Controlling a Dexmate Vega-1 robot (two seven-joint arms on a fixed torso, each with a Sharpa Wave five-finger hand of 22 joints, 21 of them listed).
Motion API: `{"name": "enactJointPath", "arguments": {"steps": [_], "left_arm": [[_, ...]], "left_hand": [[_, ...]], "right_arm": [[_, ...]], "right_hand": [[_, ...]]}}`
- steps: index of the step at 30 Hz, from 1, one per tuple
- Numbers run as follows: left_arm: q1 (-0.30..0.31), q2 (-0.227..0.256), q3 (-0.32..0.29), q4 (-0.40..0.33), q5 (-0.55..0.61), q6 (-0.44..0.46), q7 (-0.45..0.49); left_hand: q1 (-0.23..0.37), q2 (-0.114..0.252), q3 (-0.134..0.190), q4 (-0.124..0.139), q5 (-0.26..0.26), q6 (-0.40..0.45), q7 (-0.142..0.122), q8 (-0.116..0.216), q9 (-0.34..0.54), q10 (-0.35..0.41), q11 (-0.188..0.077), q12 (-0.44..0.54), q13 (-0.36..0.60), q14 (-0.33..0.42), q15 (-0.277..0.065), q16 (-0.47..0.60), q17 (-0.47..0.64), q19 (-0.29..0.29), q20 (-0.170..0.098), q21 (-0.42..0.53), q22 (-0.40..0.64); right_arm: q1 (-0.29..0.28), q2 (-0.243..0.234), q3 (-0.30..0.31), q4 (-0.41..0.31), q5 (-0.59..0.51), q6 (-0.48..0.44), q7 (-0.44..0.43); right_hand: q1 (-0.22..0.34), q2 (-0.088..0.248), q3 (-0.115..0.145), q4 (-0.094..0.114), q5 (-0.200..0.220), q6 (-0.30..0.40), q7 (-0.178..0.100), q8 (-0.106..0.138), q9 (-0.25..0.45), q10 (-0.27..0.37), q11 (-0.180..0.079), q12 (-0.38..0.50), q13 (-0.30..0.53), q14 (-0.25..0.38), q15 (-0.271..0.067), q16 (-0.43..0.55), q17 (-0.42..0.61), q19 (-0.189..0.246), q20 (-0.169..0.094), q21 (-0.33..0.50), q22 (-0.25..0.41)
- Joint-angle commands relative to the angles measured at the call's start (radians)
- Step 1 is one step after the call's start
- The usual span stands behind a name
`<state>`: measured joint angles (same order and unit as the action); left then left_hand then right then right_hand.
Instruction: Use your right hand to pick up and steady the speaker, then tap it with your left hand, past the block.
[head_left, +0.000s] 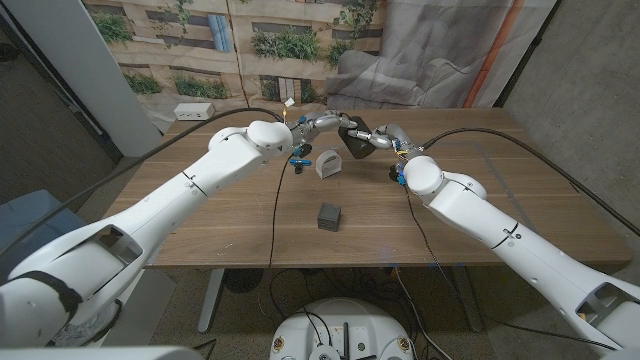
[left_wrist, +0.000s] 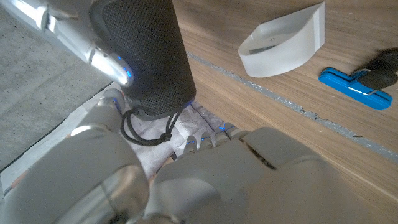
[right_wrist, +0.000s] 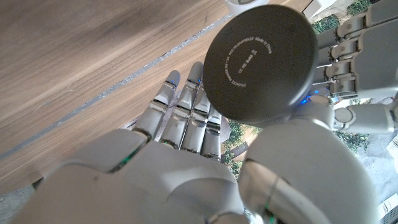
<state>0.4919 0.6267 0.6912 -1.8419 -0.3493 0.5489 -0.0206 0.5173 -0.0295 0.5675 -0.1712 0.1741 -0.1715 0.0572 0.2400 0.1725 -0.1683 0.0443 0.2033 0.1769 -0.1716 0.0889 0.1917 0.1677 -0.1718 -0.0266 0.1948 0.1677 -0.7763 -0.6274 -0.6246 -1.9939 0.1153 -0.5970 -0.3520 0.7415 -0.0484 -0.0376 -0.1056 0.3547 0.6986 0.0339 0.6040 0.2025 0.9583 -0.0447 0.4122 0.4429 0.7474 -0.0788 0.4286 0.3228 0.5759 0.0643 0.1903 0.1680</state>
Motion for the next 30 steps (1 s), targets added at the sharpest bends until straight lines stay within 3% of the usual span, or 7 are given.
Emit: {"name": "enactJointPath", "arguments": {"steps": [1, 8, 20, 30], "left_arm": [[0.013, 0.001, -0.012, -0.016, 0.01, -0.021, 0.019], [0.024, 0.013, -0.025, -0.047, 0.012, -0.021, 0.029], [0.103, 0.06, -0.108, -0.136, -0.019, -0.014, 0.105], [0.145, 0.079, -0.145, -0.166, -0.047, -0.012, 0.142]], "left_hand": [[0.003, -0.005, -0.005, 0.0, 0.0, -0.019, -0.012, 0.001, 0.002, -0.107, -0.008, -0.001, 0.001, -0.146, -0.005, -0.005, 0.003, -0.124, -0.015, -0.003, 0.001], [0.002, -0.006, -0.007, 0.001, -0.001, -0.014, -0.012, 0.001, 0.002, -0.102, -0.008, -0.001, 0.001, -0.141, -0.006, -0.005, 0.003, -0.12, -0.016, -0.002, 0.001], [0.002, -0.006, -0.012, 0.002, -0.001, -0.001, -0.015, 0.003, 0.002, -0.087, -0.008, 0.001, 0.001, -0.125, -0.01, -0.002, 0.003, -0.107, -0.014, 0.0, 0.001], [0.001, -0.003, -0.016, 0.004, -0.001, 0.013, -0.013, 0.005, 0.002, -0.076, -0.007, 0.0, 0.0, -0.105, -0.015, 0.0, 0.003, -0.094, -0.016, 0.001, 0.001]], "right_arm": [[-0.008, 0.0, 0.006, -0.003, 0.004, 0.006, -0.008], [-0.016, 0.005, 0.014, -0.003, 0.011, 0.008, -0.016], [-0.03, 0.023, 0.039, 0.01, 0.039, 0.017, -0.044], [-0.043, 0.035, 0.065, 0.025, 0.08, 0.032, -0.057]], "right_hand": [[0.067, 0.07, -0.002, -0.006, 0.003, 0.115, -0.112, 0.006, 0.001, 0.172, -0.163, 0.005, 0.0, 0.011, -0.123, -0.001, 0.003, 0.008, 0.0, 0.003, 0.002], [0.066, 0.07, -0.003, -0.005, 0.003, 0.115, -0.111, 0.006, 0.001, 0.171, -0.162, 0.005, 0.002, 0.012, -0.123, -0.003, 0.004, 0.009, -0.003, 0.003, 0.002], [0.071, 0.07, -0.002, -0.008, 0.002, 0.117, -0.115, 0.008, 0.001, 0.173, -0.161, 0.004, 0.004, 0.017, -0.124, -0.006, 0.006, 0.013, -0.003, 0.003, 0.002], [0.071, 0.071, -0.003, -0.007, 0.001, 0.117, -0.115, 0.008, 0.001, 0.172, -0.162, 0.003, 0.004, 0.018, -0.124, -0.01, 0.007, 0.012, -0.005, 0.002, 0.002]]}}
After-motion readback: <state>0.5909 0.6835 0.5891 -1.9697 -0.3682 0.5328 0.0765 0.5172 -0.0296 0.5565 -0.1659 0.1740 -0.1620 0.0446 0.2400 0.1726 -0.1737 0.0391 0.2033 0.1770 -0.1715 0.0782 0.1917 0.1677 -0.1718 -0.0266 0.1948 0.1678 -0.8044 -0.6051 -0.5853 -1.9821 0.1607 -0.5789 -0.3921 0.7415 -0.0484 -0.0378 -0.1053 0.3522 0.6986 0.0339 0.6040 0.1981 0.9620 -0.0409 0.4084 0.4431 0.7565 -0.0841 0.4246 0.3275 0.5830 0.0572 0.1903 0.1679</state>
